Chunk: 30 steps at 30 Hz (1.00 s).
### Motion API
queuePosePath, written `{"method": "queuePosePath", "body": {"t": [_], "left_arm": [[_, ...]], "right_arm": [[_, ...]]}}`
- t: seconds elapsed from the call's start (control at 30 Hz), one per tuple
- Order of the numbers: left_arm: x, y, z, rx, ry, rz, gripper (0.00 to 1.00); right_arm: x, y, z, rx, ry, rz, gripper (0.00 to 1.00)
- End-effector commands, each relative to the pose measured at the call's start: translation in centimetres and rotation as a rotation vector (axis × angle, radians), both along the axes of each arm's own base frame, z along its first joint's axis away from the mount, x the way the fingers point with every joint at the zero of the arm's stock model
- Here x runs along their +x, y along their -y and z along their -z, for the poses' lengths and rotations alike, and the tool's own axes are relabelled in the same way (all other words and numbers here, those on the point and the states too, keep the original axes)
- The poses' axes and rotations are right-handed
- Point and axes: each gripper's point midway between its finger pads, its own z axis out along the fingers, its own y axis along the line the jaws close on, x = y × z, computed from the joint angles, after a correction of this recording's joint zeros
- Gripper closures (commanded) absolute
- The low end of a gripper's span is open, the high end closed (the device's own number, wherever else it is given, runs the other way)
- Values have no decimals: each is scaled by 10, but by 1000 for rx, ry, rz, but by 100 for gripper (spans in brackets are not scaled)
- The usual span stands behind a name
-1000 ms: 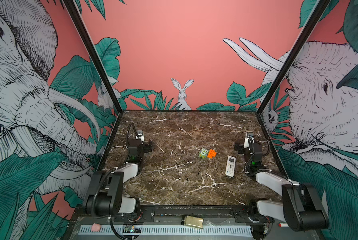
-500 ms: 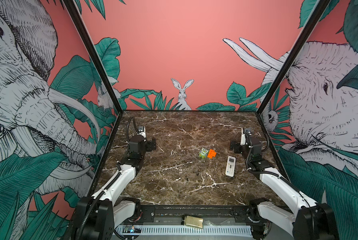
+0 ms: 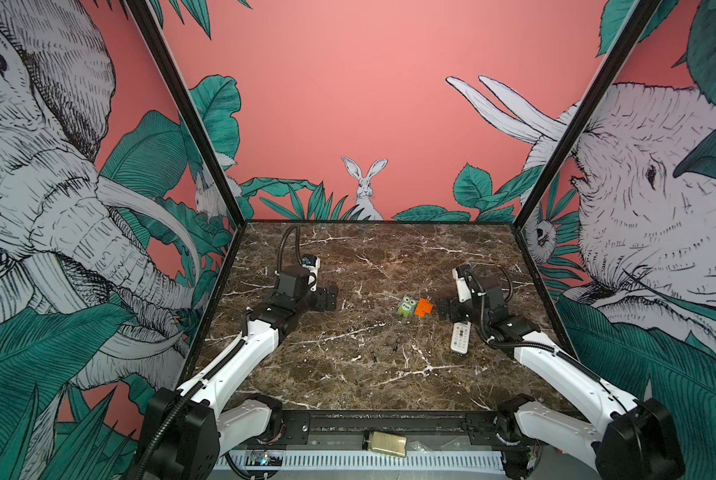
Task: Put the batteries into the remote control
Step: 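Move the right gripper toward the white remote while the left arm reaches forward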
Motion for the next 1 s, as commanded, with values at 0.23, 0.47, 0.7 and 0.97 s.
{"method": "queuePosePath", "body": {"t": [0.23,0.47,0.7,0.97], "left_arm": [[-21,62,2,-51,-78,156,0],[-30,105,11,-49,-96,245,0],[-41,150,2,-74,-46,376,0],[-50,173,-4,-151,7,459,0]], "right_arm": [[-21,-12,9,28,-85,-34,1],[-34,1,19,24,-110,24,1],[-44,23,40,-15,-186,153,1],[-47,34,68,-57,-284,250,1]]}}
